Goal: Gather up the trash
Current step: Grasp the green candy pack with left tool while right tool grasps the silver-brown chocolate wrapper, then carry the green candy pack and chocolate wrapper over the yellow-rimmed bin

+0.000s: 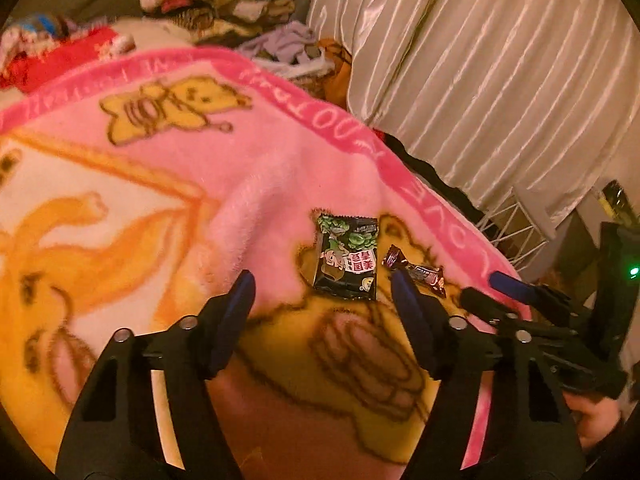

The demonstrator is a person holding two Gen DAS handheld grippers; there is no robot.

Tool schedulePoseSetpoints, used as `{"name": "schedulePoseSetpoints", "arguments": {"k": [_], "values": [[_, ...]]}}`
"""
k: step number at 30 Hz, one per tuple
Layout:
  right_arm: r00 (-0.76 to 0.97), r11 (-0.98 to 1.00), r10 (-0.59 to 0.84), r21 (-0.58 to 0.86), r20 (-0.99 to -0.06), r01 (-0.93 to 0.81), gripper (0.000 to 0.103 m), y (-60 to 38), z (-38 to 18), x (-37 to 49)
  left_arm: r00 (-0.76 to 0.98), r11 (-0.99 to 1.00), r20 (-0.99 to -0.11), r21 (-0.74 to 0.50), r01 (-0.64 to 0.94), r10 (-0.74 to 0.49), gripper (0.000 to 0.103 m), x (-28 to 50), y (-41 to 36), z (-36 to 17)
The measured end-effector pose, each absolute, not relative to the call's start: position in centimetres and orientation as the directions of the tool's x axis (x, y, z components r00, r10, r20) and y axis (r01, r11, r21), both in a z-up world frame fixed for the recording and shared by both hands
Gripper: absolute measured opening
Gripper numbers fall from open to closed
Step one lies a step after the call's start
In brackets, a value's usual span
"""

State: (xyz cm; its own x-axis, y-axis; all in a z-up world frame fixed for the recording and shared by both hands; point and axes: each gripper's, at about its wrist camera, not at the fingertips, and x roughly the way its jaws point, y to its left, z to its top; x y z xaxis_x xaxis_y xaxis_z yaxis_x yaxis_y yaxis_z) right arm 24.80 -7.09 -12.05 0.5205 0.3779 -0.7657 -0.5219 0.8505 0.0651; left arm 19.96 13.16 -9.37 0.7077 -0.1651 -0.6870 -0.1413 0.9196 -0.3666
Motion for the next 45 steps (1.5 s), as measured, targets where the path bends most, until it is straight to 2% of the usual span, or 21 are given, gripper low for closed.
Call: {"name": "schedulePoseSetpoints", "arguments": {"k": [3,8,11,12,13,16,21,22,23,27,30,38,45], "values": [[0.51,0.848,0.359,0.044,-0.782,-0.529,0.067,-5.9,-13.2,26.0,0.69,0.906,-0.699,-0.395,-0.152,-0.189,0.048,21.0,13.7,-10.2],[0.493,0.841,0.316,-0.002,-0.811,-0.542,0.062,-4.7,-15.0,27.5,0.667,0.89,-0.708,-0.432,-0.146,-0.234,0.045,22.5,13.8,-11.5],[0.481,0.837,0.332,0.019,-0.811,-0.546,0.051,-4.7,-15.6,28.0,0.654,0.884,-0.714,-0.443,-0.148,-0.248,0.045,23.2,13.5,-12.2],[0.474,0.833,0.347,0.034,-0.809,-0.552,0.037,-4.7,-15.8,27.9,0.652,0.885,-0.717,-0.44,-0.15,-0.246,0.045,23.4,13.3,-12.4],[0.465,0.828,0.364,0.052,-0.807,-0.559,0.033,-4.8,-15.8,27.8,0.651,0.885,-0.718,-0.44,-0.151,-0.246,0.045,23.5,13.1,-12.5],[0.461,0.827,0.384,0.075,-0.8,-0.558,0.025,-5.1,-15.7,27.2,0.649,0.886,-0.72,-0.439,-0.15,-0.247,0.045,23.8,12.7,-12.8],[0.459,0.849,0.407,0.141,-0.79,-0.509,0.015,-6.6,-15.2,25.5,0.642,0.882,-0.722,-0.448,-0.149,-0.258,0.019,23.7,12.2,-13.0],[0.459,0.853,0.412,0.157,-0.787,-0.498,0.014,-7.0,-15.1,25.1,0.637,0.882,-0.724,-0.448,-0.145,-0.263,0.018,23.6,12.0,-13.0],[0.458,0.856,0.419,0.172,-0.784,-0.488,0.008,-7.5,-14.9,24.7,0.634,0.886,-0.727,-0.442,-0.138,-0.264,0.014,23.5,11.8,-13.0],[0.456,0.86,0.433,0.205,-0.778,-0.468,0.008,-8.9,-14.0,23.0,0.638,0.885,-0.719,-0.449,-0.125,-0.275,0.006,22.8,11.0,-12.7],[0.465,0.86,0.445,0.22,-0.765,-0.461,0.008,-9.9,-13.1,21.7,0.648,0.889,-0.709,-0.445,-0.106,-0.277,0.005,21.9,10.2,-11.9],[0.504,0.866,0.479,0.297,-0.719,-0.402,0.008,-13.7,-10.8,18.4,0.684,0.912,-0.674,-0.41,-0.032,-0.279,0.004,19.3,7.3,-9.1],[0.537,0.882,0.458,0.285,-0.708,-0.376,0.008,-16.6,-9.3,15.9,0.691,0.918,-0.654,-0.396,0.031,-0.306,0.004,17.7,4.5,-7.4]]}}
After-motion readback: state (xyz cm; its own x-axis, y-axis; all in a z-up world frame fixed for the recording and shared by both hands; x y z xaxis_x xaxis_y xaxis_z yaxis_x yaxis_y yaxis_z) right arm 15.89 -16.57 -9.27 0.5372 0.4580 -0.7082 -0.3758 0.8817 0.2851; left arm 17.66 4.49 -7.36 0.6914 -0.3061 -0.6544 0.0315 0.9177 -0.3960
